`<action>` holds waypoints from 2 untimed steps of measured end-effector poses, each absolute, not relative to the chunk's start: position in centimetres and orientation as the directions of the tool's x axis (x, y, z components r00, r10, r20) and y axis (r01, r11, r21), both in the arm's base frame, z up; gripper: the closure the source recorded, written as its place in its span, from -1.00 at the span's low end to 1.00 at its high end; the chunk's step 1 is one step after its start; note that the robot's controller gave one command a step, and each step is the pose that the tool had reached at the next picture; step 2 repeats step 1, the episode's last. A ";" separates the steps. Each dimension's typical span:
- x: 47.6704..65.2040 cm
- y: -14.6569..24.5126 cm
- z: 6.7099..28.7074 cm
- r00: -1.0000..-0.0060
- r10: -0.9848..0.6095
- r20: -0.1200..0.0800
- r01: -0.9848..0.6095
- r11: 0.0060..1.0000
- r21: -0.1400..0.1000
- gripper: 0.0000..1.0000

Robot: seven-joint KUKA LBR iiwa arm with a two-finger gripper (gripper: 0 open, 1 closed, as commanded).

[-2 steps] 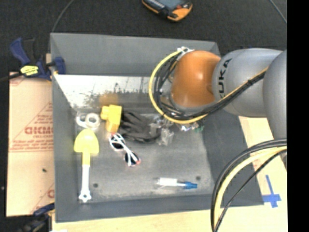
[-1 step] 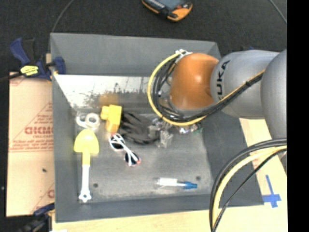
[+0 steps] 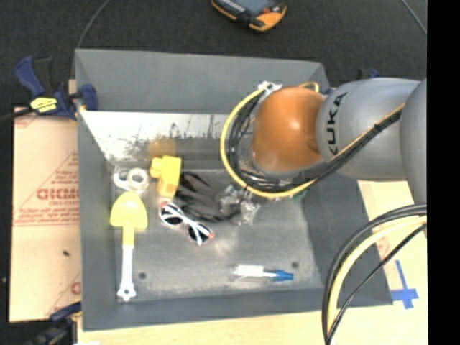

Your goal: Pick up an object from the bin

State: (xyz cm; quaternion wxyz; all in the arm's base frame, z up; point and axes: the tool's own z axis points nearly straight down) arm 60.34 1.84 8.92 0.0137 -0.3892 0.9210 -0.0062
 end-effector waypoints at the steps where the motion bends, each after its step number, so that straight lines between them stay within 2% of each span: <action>1: 62.1 1.2 19.0 -0.772 -0.635 -0.019 -0.635 0.772 -0.013 1.00; 2: 62.1 1.2 19.0 -0.772 -0.635 -0.019 -0.635 0.772 -0.013 1.00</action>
Offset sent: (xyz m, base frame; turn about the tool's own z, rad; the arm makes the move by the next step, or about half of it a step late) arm -0.0017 -0.0175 0.1238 -0.0438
